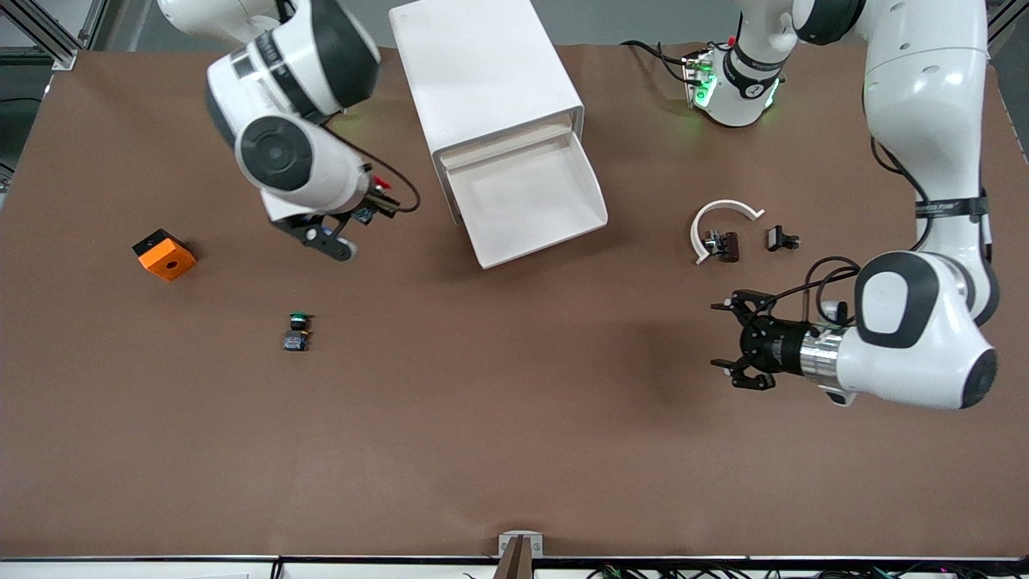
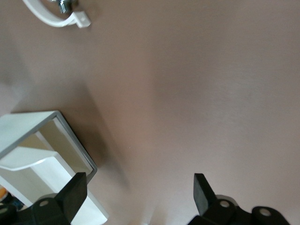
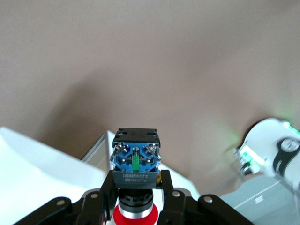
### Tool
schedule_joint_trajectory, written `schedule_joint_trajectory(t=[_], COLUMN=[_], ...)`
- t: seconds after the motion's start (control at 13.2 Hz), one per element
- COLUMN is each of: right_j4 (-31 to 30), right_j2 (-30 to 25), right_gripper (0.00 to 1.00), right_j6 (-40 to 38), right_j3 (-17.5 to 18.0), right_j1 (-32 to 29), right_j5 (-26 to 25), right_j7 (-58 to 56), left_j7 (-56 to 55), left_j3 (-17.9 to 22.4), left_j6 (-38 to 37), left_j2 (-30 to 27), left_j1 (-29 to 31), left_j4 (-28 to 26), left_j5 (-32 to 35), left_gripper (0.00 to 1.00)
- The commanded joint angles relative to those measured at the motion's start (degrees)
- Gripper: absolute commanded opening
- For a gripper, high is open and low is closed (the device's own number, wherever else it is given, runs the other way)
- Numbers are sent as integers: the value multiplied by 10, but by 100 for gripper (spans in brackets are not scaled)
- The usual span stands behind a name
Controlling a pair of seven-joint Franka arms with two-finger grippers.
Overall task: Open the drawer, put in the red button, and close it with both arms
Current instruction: 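Carry the red button toward the drawer while the left gripper withdraws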
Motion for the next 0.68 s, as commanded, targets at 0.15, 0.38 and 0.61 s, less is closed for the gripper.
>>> schedule_joint_trajectory(t=[0.15,0.38,0.61], right_j4=[19,19,19], right_j2=[2,25,64], right_gripper=[29,29,29], right_j6=[45,114,177], right_j3=[-6,-7,-7], right_j1=[63,110,129], right_j5=[51,51,52], right_j7=[163,287,379], left_j7=[167,277,391], left_j3=[16,14,10], left_j6=[8,17,24], left_j2=[-16,-28,-31], left_j1=[-10,-14,-26], left_j4=[-8,-9,-10], left_j5=[48,89,162], left_gripper=[100,100,100])
